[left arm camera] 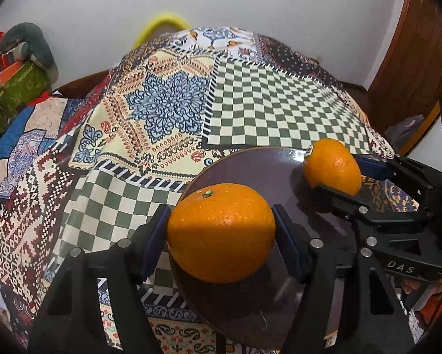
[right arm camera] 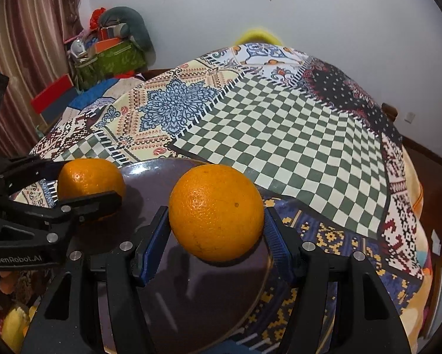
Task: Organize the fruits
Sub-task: 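Carry both oranges onto the dark plate and open both tools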
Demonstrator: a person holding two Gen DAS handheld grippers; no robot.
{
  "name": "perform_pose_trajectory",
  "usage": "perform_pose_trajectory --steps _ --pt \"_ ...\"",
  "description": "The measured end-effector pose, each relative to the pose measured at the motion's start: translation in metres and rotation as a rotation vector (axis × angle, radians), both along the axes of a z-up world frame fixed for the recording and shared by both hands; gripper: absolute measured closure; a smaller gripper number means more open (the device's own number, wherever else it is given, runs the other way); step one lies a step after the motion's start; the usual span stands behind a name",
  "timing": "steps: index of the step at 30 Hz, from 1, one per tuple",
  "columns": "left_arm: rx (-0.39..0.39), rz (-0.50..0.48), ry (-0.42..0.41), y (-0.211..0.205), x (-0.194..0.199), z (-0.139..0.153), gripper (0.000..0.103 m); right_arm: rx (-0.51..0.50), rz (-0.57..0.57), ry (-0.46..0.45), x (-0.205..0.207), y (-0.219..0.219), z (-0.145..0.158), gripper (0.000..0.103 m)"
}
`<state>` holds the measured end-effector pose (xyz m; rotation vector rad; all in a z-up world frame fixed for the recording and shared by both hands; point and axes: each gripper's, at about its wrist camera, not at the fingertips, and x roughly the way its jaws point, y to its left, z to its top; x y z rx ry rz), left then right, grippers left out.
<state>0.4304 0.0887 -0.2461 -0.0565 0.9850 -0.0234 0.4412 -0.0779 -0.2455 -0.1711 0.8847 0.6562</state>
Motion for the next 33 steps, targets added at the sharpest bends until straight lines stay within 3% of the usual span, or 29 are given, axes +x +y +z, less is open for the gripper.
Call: perform_pose_trajectory --steps 13,20,28,33 --pt "0.004 -0.004 0.017 -0.001 0.007 -0.005 0.034 -0.058 0.028 -0.015 0.003 0.013 -0.003 0.041" --pt "-0.016 -0.003 0.019 0.002 0.003 -0.005 0.034 -0.041 0.055 0.027 0.0 0.012 -0.007 0.041" --pt "-0.016 -0.013 0.011 -0.003 -0.008 0.001 0.034 -0.032 0.054 0.014 -0.012 0.006 0.003 0.041" --pt "-0.037 -0.017 -0.024 -0.005 -0.023 0.02 0.034 -0.021 0.029 -0.012 -0.027 -0.003 0.019 0.041"
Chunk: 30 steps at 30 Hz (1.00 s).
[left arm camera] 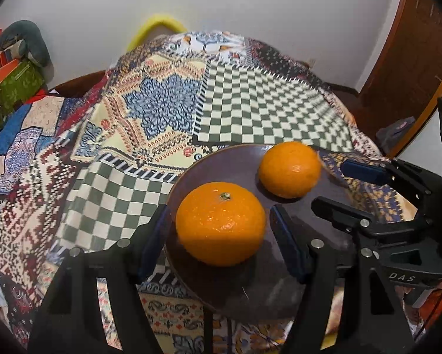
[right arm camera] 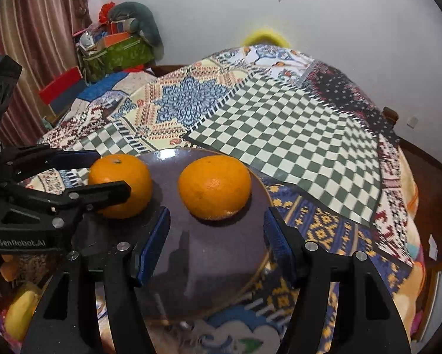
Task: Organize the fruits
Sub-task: 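Carry both oranges onto the dark plate and open both tools, then grasp the pomelo segment with the right tool while the left grasps the yellow cylinder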
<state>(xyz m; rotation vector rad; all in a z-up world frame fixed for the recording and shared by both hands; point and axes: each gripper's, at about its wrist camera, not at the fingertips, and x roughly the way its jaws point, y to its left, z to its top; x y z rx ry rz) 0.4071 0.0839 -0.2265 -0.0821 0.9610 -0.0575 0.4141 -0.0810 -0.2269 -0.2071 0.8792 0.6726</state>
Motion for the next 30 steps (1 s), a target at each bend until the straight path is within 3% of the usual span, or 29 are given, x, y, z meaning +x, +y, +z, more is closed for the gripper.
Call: perform_pose_trajectory --steps 7,18,30 --pt "0.013 0.033 -0.079 0.004 -0.037 0.045 0.034 0.043 -0.038 -0.072 -0.03 -0.017 0.042 0.041" --pt "0.041 0.066 -0.219 0.002 -0.127 0.11 0.034 0.129 -0.055 -0.157 -0.096 -0.034 0.096 0.04" --pt "0.053 0.077 -0.229 -0.011 -0.197 0.114 0.032 0.135 -0.071 -0.193 -0.161 -0.052 0.103 0.034"
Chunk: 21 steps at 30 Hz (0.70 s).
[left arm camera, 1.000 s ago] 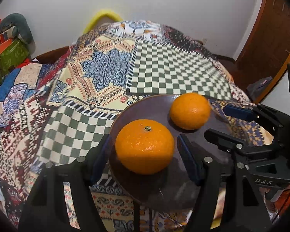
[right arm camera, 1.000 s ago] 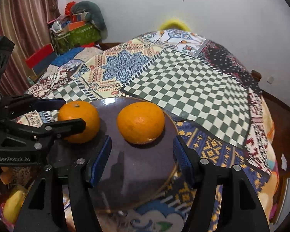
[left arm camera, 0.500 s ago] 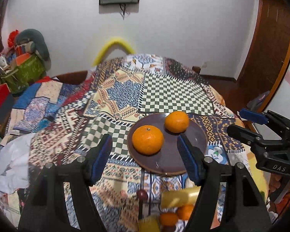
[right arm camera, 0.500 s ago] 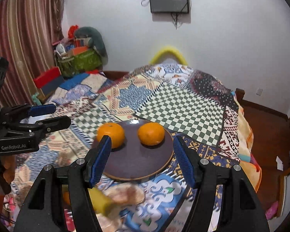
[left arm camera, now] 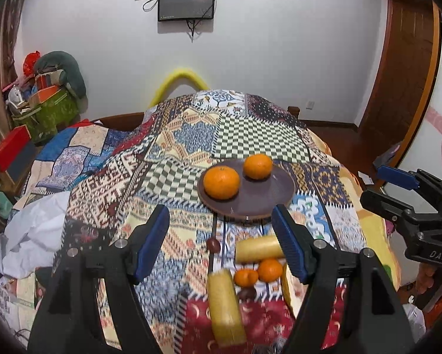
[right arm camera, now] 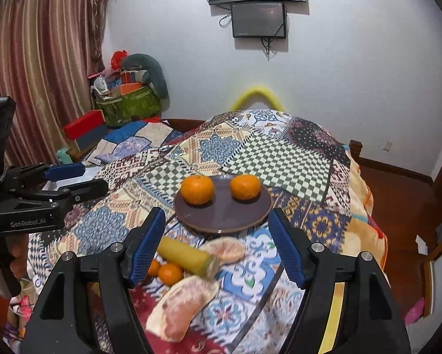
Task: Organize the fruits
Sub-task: 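Grasp the pomelo segment with the right tool while the left grasps the yellow cylinder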
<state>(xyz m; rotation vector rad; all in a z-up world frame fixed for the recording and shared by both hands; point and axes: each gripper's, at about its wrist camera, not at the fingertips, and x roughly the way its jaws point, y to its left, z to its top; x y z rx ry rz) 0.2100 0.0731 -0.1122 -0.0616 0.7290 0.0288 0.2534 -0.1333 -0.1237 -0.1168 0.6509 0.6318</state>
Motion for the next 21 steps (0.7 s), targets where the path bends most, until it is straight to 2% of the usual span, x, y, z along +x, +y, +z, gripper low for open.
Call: perform_pose_trajectory --steps 11,21 --pt "-0.036 0.01 0.089 -0.003 -0.033 -0.039 0.032 -0.046 0.003 0.075 -0.035 0.002 -0.039 0.034" --pt "-0.077 0.025 0.209 0.002 -0.04 -0.093 0.032 -0.071 0.016 0.216 -0.045 0.012 -0.091 0.034"
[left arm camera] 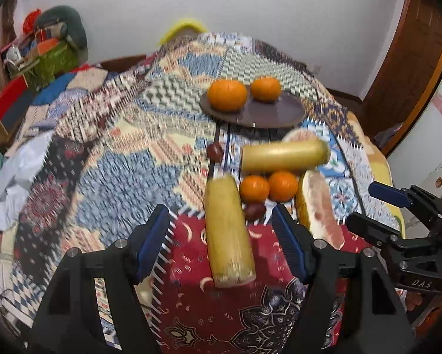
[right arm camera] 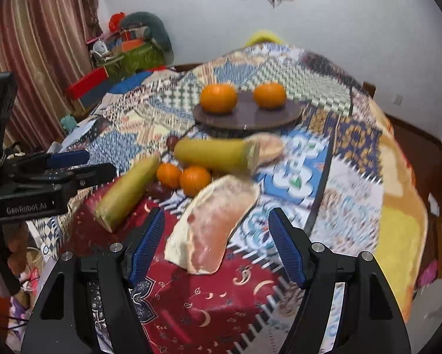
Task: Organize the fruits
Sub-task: 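Grasp the pomelo segment with the right tool while the left grasps the yellow cylinder, then lift the pomelo segment and yellow cylinder and place both onto the plate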
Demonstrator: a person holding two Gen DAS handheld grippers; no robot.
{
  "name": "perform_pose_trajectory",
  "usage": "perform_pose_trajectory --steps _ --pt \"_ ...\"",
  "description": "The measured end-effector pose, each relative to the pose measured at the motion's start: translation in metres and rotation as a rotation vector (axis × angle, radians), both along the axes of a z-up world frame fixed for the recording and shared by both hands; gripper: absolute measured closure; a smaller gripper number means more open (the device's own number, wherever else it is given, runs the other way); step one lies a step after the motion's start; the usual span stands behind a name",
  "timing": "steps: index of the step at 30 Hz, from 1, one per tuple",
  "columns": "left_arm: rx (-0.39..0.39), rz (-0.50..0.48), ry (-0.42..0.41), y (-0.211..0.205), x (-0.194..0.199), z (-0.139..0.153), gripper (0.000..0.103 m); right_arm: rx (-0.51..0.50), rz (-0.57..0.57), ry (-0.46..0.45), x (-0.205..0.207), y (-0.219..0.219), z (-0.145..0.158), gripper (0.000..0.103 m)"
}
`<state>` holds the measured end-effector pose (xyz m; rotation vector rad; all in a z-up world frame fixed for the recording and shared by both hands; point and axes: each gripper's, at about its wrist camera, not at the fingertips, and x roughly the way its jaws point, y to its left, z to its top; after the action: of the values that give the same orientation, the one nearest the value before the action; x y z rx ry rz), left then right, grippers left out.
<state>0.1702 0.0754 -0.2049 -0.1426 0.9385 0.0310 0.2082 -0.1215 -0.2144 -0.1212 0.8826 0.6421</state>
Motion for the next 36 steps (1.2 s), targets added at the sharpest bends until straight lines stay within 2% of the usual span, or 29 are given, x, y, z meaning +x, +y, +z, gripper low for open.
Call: perform_pose_trajectory --steps 6,9,12,14,17,19,21,23,29,32,36 --pt "-0.001 -0.004 0.043 -0.006 0.0 -0.025 0.032 -0.023 0.006 0.093 0.002 0.013 -0.025 0.034" --pt "0.002 -0.014 0.052 -0.01 0.001 -0.033 0.037 -0.036 0.022 0.119 0.002 0.019 -0.033 0.033" --pt "0.003 -0.027 0.069 -0.013 0.005 -0.039 0.048 -0.052 0.025 0.104 0.003 0.023 -0.036 0.033" --pt "0.006 -0.033 0.081 -0.014 0.007 -0.043 0.06 -0.066 0.031 0.092 0.004 0.024 -0.037 0.033" --pt "-0.005 -0.034 0.073 -0.011 0.006 -0.044 0.061 -0.054 0.047 0.094 0.005 0.02 -0.036 0.036" --pt "-0.015 -0.032 0.068 -0.008 0.004 -0.044 0.063 -0.038 0.056 0.103 0.006 0.014 -0.035 0.041" --pt "-0.023 -0.028 0.065 -0.004 0.0 -0.042 0.065 -0.015 0.065 0.12 0.006 0.006 -0.034 0.052" --pt "-0.047 -0.027 0.064 0.002 -0.005 -0.042 0.065 0.009 0.064 0.14 0.005 -0.003 -0.034 0.056" --pt "-0.037 -0.039 0.068 0.003 -0.02 -0.039 0.065 0.026 0.044 0.151 0.0 -0.032 -0.031 0.057" --pt "-0.014 -0.06 0.09 -0.001 -0.019 -0.038 0.065 0.002 0.06 0.158 -0.001 -0.03 -0.028 0.055" --pt "-0.02 -0.083 0.118 -0.001 -0.006 -0.039 0.064 0.008 0.059 0.171 0.006 -0.028 -0.028 0.054"
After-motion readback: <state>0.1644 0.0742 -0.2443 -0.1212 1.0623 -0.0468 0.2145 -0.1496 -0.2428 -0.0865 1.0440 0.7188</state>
